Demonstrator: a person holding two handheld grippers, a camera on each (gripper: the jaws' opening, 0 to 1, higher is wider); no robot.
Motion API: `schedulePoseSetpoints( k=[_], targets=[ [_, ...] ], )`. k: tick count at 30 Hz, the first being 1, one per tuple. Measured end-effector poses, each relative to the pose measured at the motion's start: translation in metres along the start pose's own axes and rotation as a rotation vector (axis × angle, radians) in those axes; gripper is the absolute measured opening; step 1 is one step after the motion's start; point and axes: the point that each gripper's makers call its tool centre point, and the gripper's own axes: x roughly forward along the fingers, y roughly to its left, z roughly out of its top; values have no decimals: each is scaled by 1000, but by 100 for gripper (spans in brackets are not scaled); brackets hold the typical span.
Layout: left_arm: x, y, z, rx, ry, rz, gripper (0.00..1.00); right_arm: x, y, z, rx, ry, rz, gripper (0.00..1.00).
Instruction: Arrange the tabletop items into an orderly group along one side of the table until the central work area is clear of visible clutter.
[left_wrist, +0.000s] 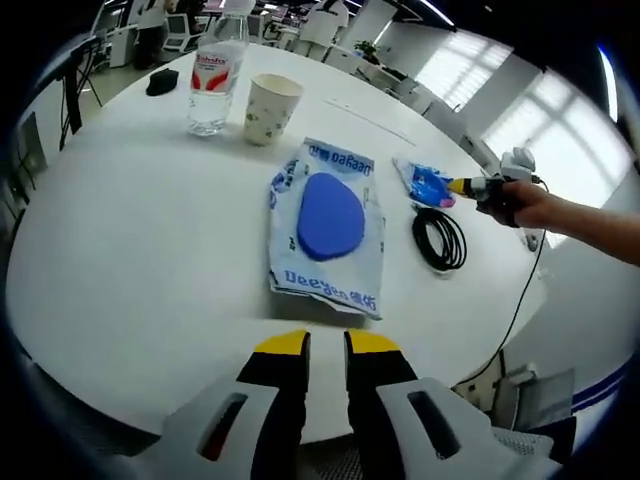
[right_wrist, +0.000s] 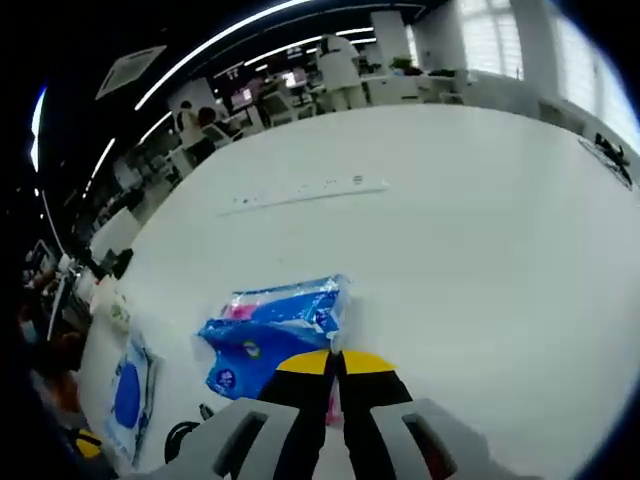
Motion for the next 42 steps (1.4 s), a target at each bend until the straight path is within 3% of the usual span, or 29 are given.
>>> schedulePoseSetpoints(
  k=[13, 21, 35, 42],
  targets=[
    [5, -5, 0, -30, -3, -4, 11, -5, 3, -7, 23, 10, 11, 1],
    [4, -10, 1, -49, -9, -13, 11, -3, 0, 1, 44, 6, 19, 2],
    [1, -10, 1, -90, -20, -15, 12, -10, 3, 5, 1, -19, 28, 6],
    [0, -6, 4, -103, -20, -8, 12, -23, 20, 10, -68, -48, 54, 9]
  ],
)
